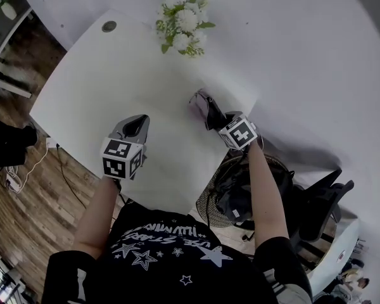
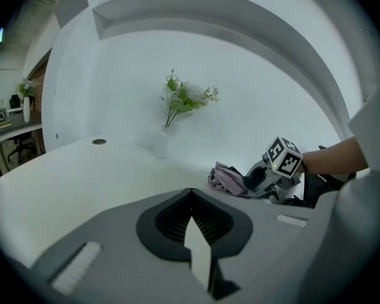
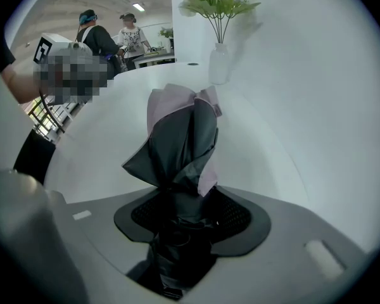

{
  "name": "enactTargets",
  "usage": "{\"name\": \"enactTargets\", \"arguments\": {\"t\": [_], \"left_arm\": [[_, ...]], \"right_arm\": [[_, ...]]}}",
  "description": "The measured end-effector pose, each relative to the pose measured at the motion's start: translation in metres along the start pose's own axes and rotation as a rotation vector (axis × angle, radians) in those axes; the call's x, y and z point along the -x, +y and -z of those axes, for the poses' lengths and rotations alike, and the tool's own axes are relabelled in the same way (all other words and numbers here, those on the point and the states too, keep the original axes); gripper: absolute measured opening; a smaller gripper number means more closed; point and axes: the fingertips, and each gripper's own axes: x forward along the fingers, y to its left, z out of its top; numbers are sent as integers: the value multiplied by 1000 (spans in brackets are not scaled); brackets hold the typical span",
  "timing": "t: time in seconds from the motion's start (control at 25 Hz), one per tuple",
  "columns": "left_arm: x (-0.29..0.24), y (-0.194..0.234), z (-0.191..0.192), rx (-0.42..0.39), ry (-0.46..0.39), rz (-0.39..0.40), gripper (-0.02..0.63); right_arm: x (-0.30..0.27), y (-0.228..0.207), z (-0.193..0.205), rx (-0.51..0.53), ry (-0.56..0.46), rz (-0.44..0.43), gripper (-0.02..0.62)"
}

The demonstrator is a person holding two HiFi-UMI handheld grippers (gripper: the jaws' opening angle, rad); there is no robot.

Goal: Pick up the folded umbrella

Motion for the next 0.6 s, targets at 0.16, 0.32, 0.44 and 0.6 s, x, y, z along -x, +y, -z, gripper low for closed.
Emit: {"name": "enactTargets", "arguments": {"t": [0.16, 0.32, 0.44, 0.6], "left_arm": [[4, -2, -1, -3, -7, -1, 3], [10, -3, -2, -5, -17, 1, 3], [14, -4, -5, -9, -28, 2, 3], [21, -6, -11, -16, -49, -3, 3]], "right_arm": [[3, 1, 1, 23, -2, 45, 230], [7, 5, 0, 42, -1, 92, 227], [16, 4, -2, 8, -44, 119, 227], [34, 1, -7, -70, -129, 142, 227]]}}
